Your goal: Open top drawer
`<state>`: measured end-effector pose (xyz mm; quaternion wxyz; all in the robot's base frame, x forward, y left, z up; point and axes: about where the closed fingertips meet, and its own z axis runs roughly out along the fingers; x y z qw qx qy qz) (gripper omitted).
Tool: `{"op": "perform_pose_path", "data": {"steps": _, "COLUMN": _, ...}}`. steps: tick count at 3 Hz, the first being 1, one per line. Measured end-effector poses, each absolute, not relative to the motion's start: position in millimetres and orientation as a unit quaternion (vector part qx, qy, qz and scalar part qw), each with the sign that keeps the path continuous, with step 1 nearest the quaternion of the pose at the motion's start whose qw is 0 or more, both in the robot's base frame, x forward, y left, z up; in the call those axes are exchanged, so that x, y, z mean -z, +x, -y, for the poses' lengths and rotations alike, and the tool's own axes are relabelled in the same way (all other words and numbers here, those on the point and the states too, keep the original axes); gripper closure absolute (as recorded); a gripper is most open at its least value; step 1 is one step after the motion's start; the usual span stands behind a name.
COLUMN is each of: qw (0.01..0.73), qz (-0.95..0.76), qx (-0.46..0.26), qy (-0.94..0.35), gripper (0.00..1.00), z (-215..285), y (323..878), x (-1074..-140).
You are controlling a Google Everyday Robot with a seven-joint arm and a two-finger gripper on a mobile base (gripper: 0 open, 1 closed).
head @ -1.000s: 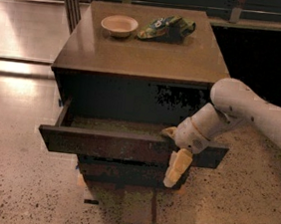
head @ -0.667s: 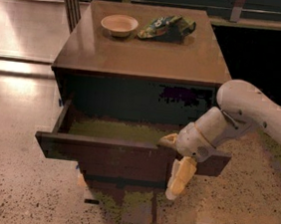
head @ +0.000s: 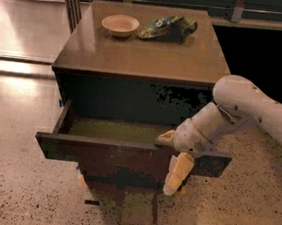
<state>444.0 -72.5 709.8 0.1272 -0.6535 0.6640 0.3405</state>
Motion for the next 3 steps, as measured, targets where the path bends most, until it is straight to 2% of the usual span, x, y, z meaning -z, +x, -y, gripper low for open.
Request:
{"op": "perform_pose_path", "data": {"steps": 1, "qw": 0.132, "qz": -0.659, "qx": -0.328, "qy": -0.664, "gripper": 0.00, "z": 68, "y": 456, "x": -720}}
{"op": "perform_pose_path", "data": {"steps": 3, "qw": 0.077, "qz": -0.660, "qx": -0.374, "qy": -0.647, "gripper": 0.00, "z": 63, "y": 447, "x": -680}}
